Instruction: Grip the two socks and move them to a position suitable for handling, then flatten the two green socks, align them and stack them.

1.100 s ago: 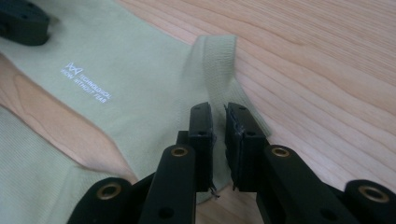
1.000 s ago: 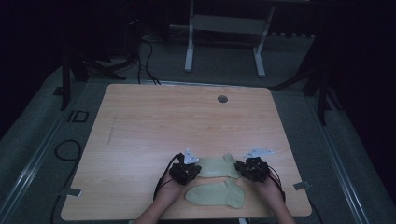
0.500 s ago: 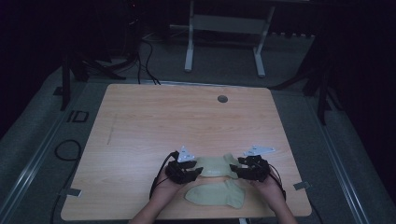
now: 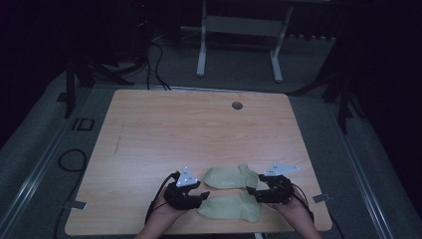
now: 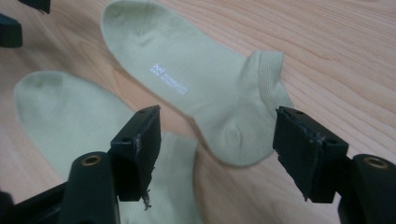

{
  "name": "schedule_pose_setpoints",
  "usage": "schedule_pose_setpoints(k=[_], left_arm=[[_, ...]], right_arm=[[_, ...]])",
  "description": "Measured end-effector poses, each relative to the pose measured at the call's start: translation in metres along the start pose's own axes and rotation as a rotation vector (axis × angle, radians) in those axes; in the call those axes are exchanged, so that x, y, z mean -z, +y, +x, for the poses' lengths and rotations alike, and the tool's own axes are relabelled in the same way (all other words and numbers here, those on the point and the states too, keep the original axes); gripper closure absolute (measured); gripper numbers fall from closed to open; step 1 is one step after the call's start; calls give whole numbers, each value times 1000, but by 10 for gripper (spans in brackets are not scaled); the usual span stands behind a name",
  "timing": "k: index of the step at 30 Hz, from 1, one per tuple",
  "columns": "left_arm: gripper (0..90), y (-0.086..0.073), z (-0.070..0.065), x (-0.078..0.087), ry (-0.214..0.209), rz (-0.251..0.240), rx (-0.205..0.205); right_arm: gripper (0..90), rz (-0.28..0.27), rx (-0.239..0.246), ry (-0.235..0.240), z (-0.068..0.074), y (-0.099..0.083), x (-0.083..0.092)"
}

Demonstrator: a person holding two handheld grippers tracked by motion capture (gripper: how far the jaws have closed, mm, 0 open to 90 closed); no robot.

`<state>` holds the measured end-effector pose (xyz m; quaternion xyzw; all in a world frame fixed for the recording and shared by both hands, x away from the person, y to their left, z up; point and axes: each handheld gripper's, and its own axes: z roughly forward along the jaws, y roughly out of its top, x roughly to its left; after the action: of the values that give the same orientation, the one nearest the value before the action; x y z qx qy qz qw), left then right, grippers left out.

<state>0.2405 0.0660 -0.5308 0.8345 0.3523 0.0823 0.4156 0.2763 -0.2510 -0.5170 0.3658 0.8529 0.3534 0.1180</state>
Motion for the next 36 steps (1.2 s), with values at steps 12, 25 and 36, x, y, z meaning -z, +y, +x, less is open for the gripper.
schedule_pose_setpoints(k=[12, 25, 36], left_arm=[[473, -24, -10, 3, -18, 53, 6], [593, -36, -10, -7, 6, 100, 29], [853, -36, -20, -16, 21, 104, -19]], right_arm=[[486, 51, 5, 31, 12, -31, 8], [630, 84, 13, -7, 16, -50, 2], [825, 103, 80, -38, 28, -51, -2]])
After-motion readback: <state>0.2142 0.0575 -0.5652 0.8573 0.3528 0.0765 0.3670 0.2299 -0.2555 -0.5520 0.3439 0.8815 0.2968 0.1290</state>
